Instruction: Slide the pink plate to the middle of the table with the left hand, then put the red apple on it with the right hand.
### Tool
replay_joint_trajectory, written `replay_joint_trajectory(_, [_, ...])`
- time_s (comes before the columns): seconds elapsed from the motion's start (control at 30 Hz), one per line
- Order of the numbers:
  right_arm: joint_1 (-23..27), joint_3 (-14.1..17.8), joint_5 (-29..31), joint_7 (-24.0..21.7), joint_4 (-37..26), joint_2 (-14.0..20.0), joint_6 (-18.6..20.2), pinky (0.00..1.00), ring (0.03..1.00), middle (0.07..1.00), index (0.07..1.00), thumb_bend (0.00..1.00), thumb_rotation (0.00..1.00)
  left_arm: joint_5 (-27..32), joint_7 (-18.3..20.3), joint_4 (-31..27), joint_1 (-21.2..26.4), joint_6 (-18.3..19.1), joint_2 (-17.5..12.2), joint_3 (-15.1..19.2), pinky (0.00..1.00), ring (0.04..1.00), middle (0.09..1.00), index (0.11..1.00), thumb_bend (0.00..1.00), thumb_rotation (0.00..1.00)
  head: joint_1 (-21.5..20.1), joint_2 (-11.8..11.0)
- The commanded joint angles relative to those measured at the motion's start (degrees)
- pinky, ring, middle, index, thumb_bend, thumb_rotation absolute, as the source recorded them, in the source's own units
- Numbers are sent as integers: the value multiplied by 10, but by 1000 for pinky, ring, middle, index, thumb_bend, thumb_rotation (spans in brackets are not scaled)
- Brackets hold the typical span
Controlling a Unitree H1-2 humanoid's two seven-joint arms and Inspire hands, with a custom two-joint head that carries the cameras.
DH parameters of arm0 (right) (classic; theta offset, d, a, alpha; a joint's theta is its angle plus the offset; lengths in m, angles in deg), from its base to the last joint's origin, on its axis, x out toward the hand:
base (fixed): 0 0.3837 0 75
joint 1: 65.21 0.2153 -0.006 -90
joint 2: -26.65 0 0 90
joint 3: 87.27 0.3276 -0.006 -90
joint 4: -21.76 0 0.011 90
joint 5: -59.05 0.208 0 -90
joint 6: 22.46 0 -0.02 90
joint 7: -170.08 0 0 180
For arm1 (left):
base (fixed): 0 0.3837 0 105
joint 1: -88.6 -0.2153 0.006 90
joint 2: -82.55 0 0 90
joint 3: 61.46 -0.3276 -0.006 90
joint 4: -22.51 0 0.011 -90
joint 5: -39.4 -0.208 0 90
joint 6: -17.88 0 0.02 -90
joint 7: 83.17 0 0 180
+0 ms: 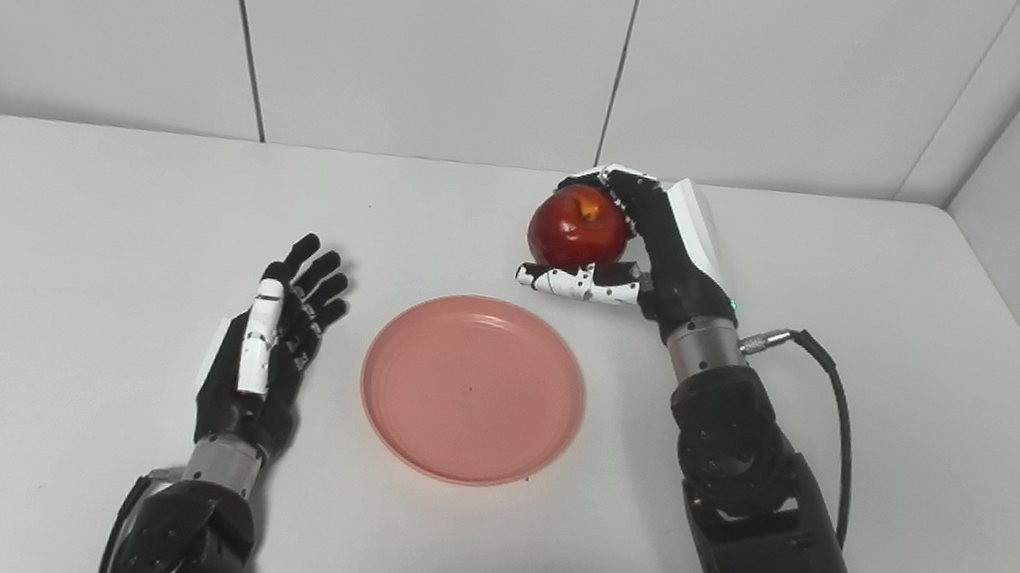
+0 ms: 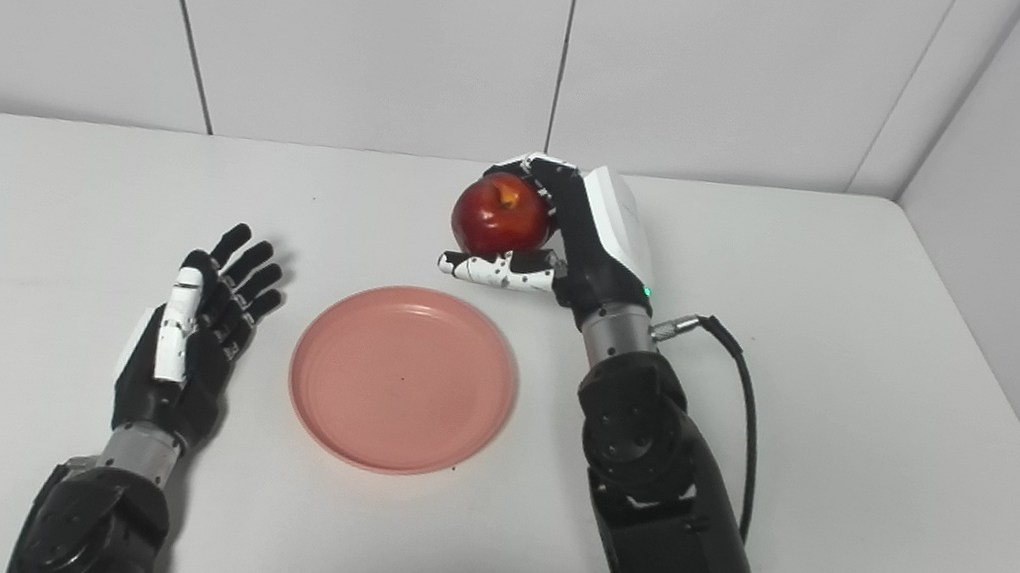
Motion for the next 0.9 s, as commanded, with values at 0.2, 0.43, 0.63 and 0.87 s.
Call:
replay_joint_trajectory(0.2, [13,-20,-2,-4,12,-23,-38,394,463,514,487,515,130,-13,-26,4,-6,4,21,-4,914,907,913,898,395,1000,36,7])
replay_joint_trajectory(0.43, [-4,-36,-4,-3,35,-36,-45,400,465,517,487,515,129,-19,-36,2,-5,2,31,-2,919,909,914,899,398,1000,48,12])
replay_joint_trajectory(0.63, [-16,-45,0,-8,51,-40,-47,388,452,508,487,514,128,-26,-43,2,-4,-4,31,-4,916,905,913,900,403,1000,53,19])
replay_joint_trajectory(0.87, [-27,-59,-1,-14,69,-37,-57,383,452,511,487,514,129,-30,-45,-2,-3,-1,33,-4,916,906,915,901,409,1000,56,22])
